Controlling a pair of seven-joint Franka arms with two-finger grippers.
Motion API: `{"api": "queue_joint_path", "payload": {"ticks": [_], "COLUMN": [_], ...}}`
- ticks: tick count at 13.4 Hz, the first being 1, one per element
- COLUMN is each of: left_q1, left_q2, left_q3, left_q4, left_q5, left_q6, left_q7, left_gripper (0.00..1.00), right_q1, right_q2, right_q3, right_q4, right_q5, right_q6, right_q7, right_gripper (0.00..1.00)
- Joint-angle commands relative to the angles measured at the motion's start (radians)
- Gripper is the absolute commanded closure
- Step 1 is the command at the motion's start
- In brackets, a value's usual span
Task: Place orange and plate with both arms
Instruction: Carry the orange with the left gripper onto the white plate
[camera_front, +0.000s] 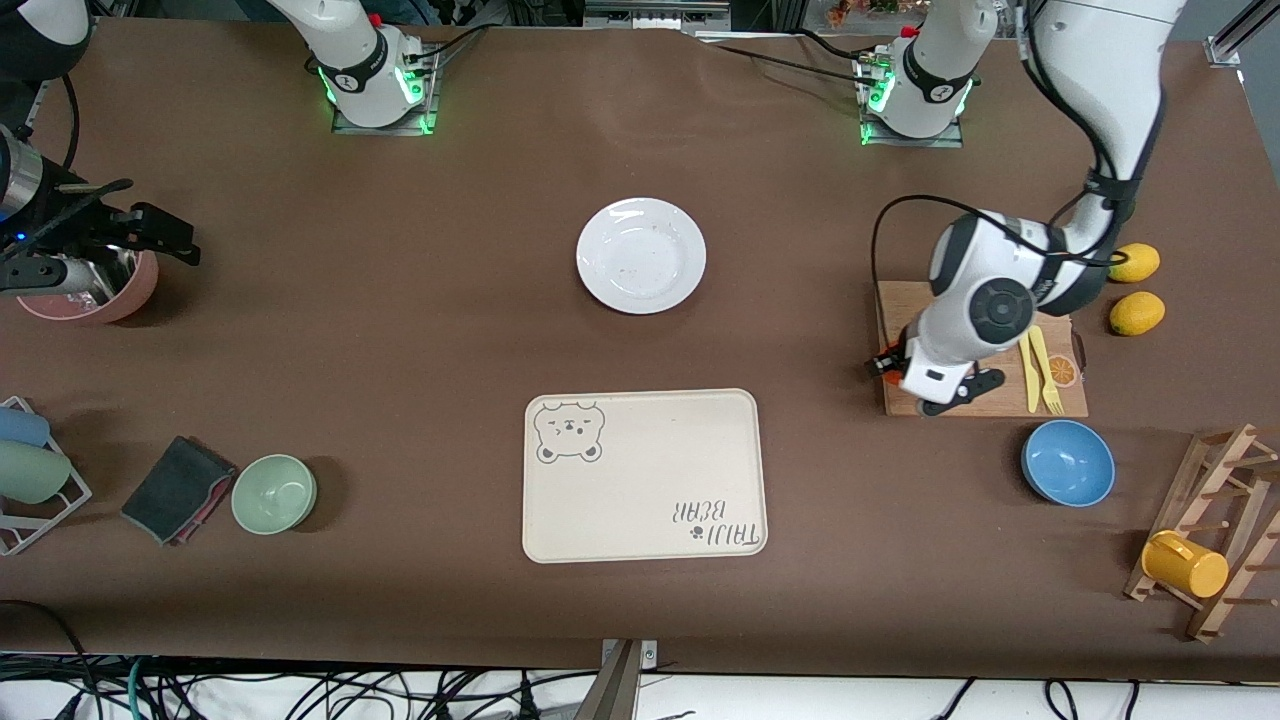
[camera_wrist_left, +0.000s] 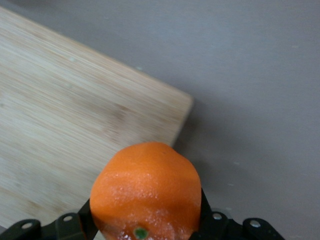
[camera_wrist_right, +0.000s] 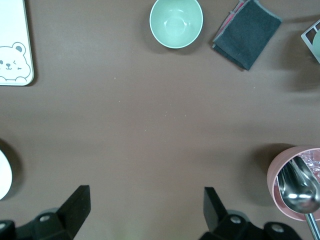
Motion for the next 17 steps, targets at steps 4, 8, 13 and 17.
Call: {"api": "queue_joint_path", "payload": {"ticks": [4,8,13,17], "left_q1": [-0.245,-0.412,-0.526,-0.585], "left_q2": [0.079,0.077,0.120,0.177], "left_q3": [0.007,0.001,0.001,0.001], "left_q4": [0.170,0.200,0.299,0.301], "left_q5": [0.010,-0.010,-0.131,-0.134], "left_q6": [-0.009,-0.009,-0.009,-0.009], "left_q7": [-0.345,-0.492,-0.514,-0.523], "left_gripper": [0.68,0.68,0.68,0.64], "right_q1": [-0.007,-0.007,-0.007,-0.007], "right_q2": [-0.002,-0.002,-0.001,-0.001], "right_q3": [0.001,0.001,0.001,0.001], "right_q4": [0.006,0.006,0.006,0.006], "right_q5": [0.017,0.017,0.017,0.017], "right_q6": [-0.009,-0.010,-0.009,-0.009], "right_q7": [-0.005,-0.005,-0.005,-0.005], "right_gripper": [0.00,0.00,0.00,0.00]}}
